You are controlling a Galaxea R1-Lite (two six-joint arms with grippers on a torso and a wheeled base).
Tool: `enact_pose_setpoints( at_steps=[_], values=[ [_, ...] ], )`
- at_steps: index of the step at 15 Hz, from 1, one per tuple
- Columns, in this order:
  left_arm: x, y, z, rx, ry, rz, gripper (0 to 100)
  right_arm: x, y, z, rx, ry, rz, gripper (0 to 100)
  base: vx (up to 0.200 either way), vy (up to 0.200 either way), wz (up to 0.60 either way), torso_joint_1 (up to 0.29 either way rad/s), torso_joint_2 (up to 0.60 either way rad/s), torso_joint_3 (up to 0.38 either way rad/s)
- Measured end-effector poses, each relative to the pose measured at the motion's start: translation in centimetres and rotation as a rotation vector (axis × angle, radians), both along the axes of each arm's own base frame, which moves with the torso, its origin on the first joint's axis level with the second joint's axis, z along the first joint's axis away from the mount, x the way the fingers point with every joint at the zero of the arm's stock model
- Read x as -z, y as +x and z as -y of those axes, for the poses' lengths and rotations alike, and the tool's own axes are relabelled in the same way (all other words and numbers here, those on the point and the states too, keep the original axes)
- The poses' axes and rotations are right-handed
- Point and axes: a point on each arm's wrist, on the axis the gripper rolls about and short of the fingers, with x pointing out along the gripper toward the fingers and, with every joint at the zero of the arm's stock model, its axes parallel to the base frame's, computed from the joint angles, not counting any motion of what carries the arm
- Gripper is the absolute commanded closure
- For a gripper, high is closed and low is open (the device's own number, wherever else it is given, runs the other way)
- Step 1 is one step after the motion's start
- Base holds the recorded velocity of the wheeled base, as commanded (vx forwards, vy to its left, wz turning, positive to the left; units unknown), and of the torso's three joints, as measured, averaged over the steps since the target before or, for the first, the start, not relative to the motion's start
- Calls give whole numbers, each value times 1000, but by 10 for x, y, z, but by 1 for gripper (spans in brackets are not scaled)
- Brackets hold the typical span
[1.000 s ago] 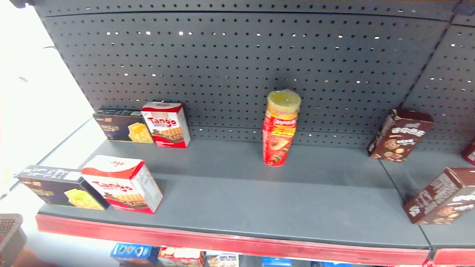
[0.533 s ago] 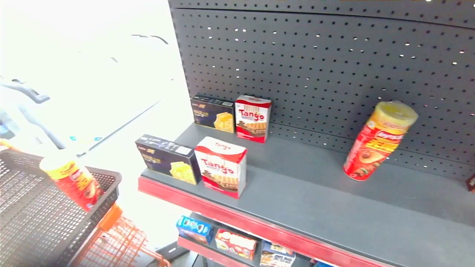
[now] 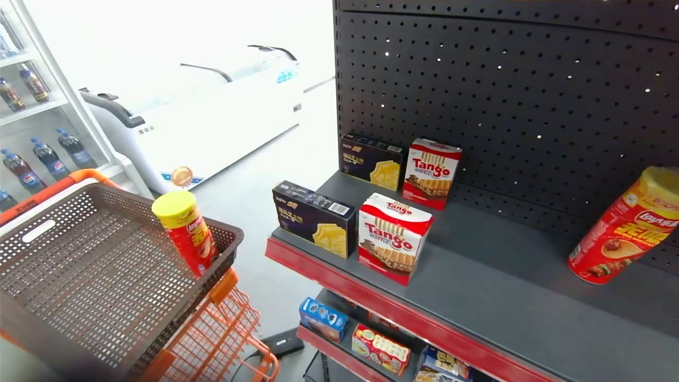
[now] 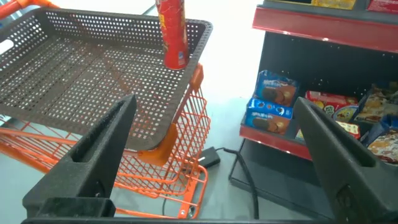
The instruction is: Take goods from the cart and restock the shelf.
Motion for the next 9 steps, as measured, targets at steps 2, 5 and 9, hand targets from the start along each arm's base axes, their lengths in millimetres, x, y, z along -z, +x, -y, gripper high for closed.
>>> enact_pose_setpoints(
  at_steps=[2, 5, 9],
  values=[
    [0, 0, 0, 0, 0, 0, 0, 0, 0, 0, 0, 0, 0, 0, 0, 0, 0, 0, 0, 0],
    [0, 0, 0, -1, 0, 0, 0, 0, 0, 0, -1, 0, 0, 0, 0, 0, 0, 0, 0, 0],
    [-28, -6, 0, -16, 1, 47, 0, 0, 0, 0, -1, 0, 0, 0, 0, 0, 0, 0, 0, 0]
  ],
)
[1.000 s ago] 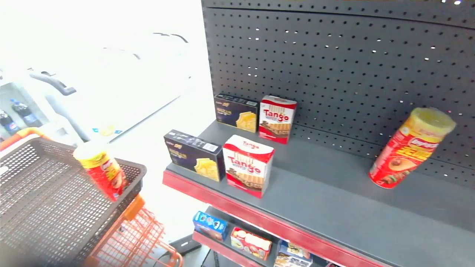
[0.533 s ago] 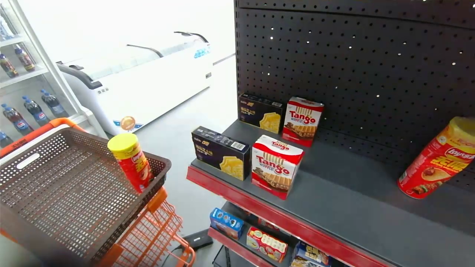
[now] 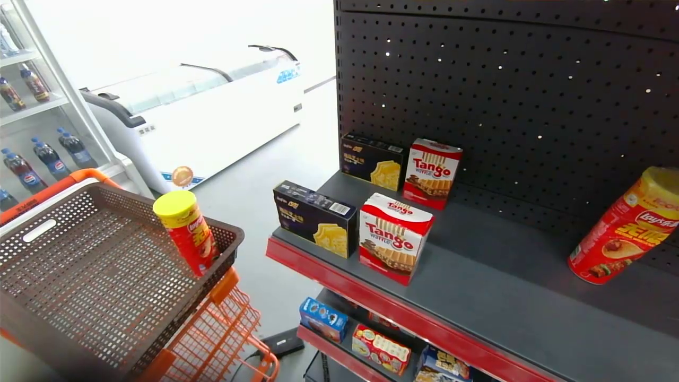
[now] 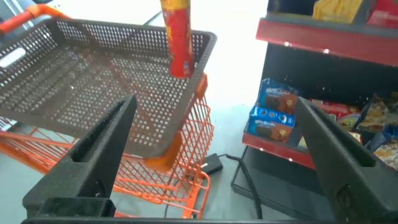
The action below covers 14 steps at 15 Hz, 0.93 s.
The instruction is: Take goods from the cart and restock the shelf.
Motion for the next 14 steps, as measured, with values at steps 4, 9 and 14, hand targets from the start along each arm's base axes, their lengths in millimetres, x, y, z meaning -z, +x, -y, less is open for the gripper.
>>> enact_pose_setpoints(
  at_steps=[4, 9, 14],
  values=[
    [-61, 21, -3, -140, -4, -101, 0, 0, 0, 0, 0, 0, 0, 0, 0, 0, 0, 0, 0, 0],
    [-101, 103, -13, -223, -41, -272, 0, 0, 0, 0, 0, 0, 0, 0, 0, 0, 0, 0, 0, 0],
    [-93, 188, -42, -211, -53, -292, 0, 0, 0, 0, 0, 0, 0, 0, 0, 0, 0, 0, 0, 0]
  ],
)
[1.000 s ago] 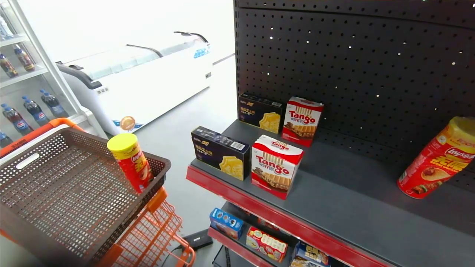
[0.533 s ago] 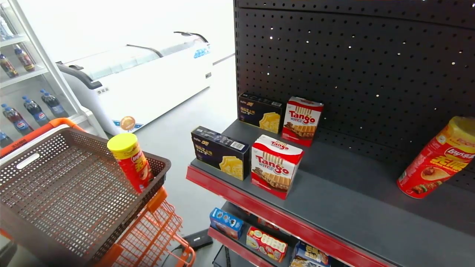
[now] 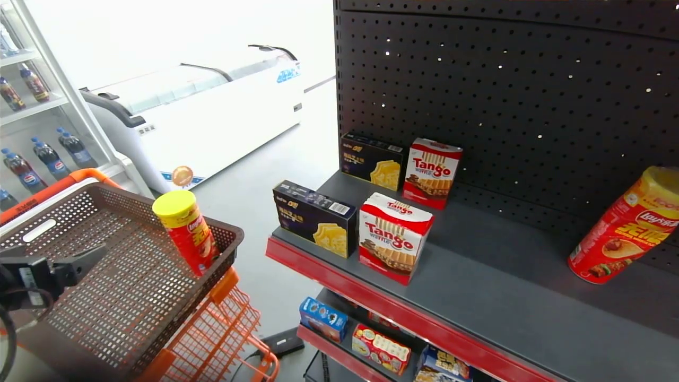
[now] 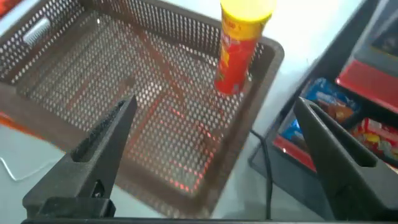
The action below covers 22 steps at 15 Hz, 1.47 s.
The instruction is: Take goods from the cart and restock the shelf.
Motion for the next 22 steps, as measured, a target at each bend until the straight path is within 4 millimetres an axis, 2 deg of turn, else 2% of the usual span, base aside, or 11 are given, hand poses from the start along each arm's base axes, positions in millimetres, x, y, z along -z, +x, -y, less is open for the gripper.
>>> enact_pose_setpoints(
  at_steps=[2, 6, 12, 17, 22],
  values=[
    [10, 34, -2, 13, 21, 52, 0, 0, 0, 0, 0, 0, 0, 0, 0, 0, 0, 0, 0, 0],
    [38, 88, 2, 64, 46, 133, 0, 0, 0, 0, 0, 0, 0, 0, 0, 0, 0, 0, 0, 0],
    [81, 153, 7, 110, 95, 213, 0, 0, 0, 0, 0, 0, 0, 0, 0, 0, 0, 0, 0, 0],
    [114, 180, 5, 116, 79, 154, 0, 0, 0, 0, 0, 0, 0, 0, 0, 0, 0, 0, 0, 0],
    [127, 209, 0, 110, 85, 192, 0, 0, 0, 0, 0, 0, 0, 0, 0, 0, 0, 0, 0, 0]
  ],
)
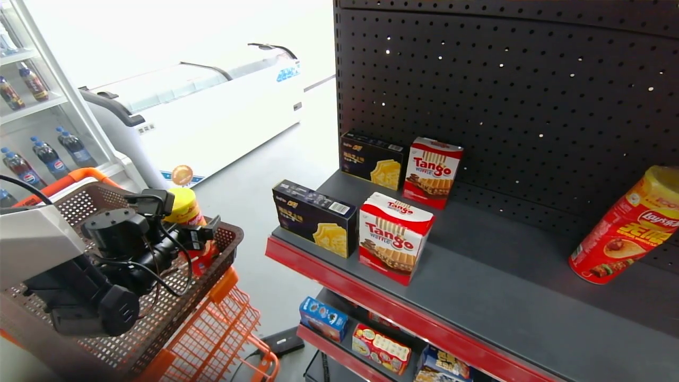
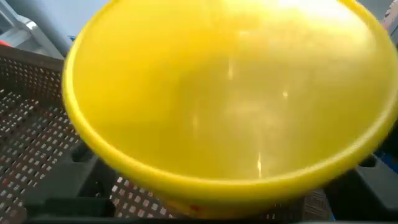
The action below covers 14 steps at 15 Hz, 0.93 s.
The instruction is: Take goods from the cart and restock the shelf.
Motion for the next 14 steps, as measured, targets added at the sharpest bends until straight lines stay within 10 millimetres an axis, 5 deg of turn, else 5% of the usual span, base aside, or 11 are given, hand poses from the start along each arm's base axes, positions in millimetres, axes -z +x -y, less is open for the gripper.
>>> enact_pose_setpoints(
  at_steps=[3, 4, 10, 14],
  values=[
    [3, 19, -2, -1, 4, 35, 0, 0, 0, 0, 0, 0, 0, 0, 0, 0, 0, 0, 0, 0],
    [6, 23, -3, 0, 2, 39, 100, 0, 0, 0, 0, 0, 0, 0, 0, 0, 0, 0, 0, 0],
    [5, 31, -1, 1, 2, 55, 100, 0, 0, 0, 0, 0, 0, 0, 0, 0, 0, 0, 0, 0],
    [-25, 24, 0, -7, 6, 89, 100, 0, 0, 0, 0, 0, 0, 0, 0, 0, 0, 0, 0, 0]
  ],
)
